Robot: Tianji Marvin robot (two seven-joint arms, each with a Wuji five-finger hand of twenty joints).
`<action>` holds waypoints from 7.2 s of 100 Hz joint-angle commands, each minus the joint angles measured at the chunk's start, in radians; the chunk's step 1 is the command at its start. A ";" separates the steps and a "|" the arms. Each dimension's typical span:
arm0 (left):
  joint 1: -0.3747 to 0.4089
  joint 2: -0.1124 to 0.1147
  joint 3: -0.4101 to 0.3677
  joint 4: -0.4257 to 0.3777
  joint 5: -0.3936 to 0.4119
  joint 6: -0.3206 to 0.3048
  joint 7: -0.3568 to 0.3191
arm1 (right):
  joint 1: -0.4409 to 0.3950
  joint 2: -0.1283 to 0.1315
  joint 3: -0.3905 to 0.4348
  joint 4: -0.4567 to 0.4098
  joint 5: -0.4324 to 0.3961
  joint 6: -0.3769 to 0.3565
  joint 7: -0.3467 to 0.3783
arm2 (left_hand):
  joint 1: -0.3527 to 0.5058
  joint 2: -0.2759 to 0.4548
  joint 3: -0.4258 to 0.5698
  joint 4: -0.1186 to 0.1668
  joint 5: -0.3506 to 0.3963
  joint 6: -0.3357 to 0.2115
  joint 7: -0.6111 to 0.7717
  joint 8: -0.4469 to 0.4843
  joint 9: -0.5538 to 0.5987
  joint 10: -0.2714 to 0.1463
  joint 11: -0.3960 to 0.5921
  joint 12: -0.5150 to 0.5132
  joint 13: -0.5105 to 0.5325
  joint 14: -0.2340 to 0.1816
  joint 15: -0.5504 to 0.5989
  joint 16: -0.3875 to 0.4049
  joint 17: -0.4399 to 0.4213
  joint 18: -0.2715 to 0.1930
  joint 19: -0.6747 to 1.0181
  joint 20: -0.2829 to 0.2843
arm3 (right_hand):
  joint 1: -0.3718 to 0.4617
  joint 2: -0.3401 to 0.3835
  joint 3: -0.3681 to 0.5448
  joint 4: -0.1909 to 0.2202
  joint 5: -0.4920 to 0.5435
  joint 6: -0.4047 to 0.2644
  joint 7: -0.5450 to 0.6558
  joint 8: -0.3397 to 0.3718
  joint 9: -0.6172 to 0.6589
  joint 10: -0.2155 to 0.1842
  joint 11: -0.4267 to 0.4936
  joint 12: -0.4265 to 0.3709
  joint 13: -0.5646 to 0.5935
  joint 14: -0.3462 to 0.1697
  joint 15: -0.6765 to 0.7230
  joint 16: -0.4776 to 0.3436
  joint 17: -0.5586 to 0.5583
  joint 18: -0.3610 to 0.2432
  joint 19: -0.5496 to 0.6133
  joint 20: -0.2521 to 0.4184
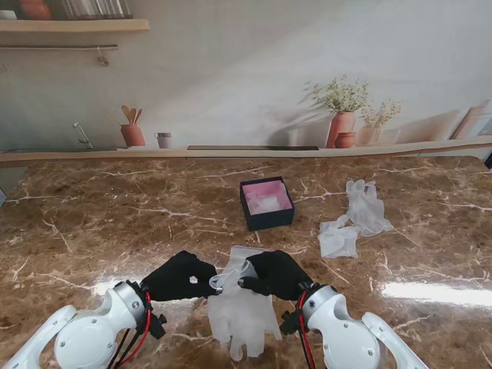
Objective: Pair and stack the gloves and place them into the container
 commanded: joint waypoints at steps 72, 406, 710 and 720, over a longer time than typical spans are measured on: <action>-0.389 -0.037 0.290 0.321 0.227 0.214 0.134 | 0.218 -0.072 -0.141 0.269 0.096 0.260 -0.095 | -0.082 -0.006 0.114 -0.007 -0.009 -0.052 0.031 0.127 -0.014 -0.002 0.091 0.051 -0.019 0.012 0.076 0.019 -0.032 -0.005 0.041 0.001 | -0.021 -0.043 0.051 -0.002 0.030 -0.004 0.039 -0.051 0.064 0.038 0.009 -0.020 0.093 0.008 0.016 -0.010 0.073 -0.015 0.093 -0.046; -0.181 -0.078 0.118 0.164 0.282 0.215 0.401 | 0.429 -0.097 -0.286 0.553 -0.393 0.251 -0.517 | -0.168 0.096 -0.301 0.087 -0.251 0.005 -0.505 -0.144 -0.659 -0.024 -0.313 -0.392 -0.436 -0.121 -0.461 -0.482 -0.063 -0.088 -0.325 -0.324 | 0.216 -0.368 -0.037 -0.074 -0.027 -0.228 -0.040 0.156 -0.074 -0.102 -0.023 -0.001 -0.037 -0.062 -0.275 -0.060 -0.081 -0.095 -0.192 -0.126; -0.147 -0.071 0.072 0.128 0.292 0.197 0.377 | 0.691 0.065 -0.635 0.558 -0.725 -0.173 -0.197 | -0.110 0.131 -0.422 0.102 -0.252 -0.001 -0.516 -0.140 -0.661 -0.033 -0.326 -0.396 -0.444 -0.129 -0.474 -0.493 -0.067 -0.068 -0.392 -0.284 | 0.021 -0.286 0.031 0.073 -0.549 0.081 -0.730 -0.052 -0.699 -0.143 -0.012 -0.102 -0.595 -0.124 -0.557 -0.239 -0.498 -0.083 -0.771 -0.082; -0.145 -0.071 0.071 0.126 0.291 0.199 0.377 | 0.689 0.061 -0.634 0.574 -0.735 -0.170 -0.257 | -0.109 0.131 -0.423 0.102 -0.246 -0.004 -0.513 -0.139 -0.659 -0.036 -0.326 -0.396 -0.442 -0.128 -0.474 -0.493 -0.068 -0.066 -0.392 -0.283 | 0.035 -0.332 0.064 0.065 -0.347 -0.078 -0.488 0.124 -0.538 -0.196 0.113 0.090 -0.552 -0.138 -0.426 -0.138 -0.475 -0.079 -0.735 -0.088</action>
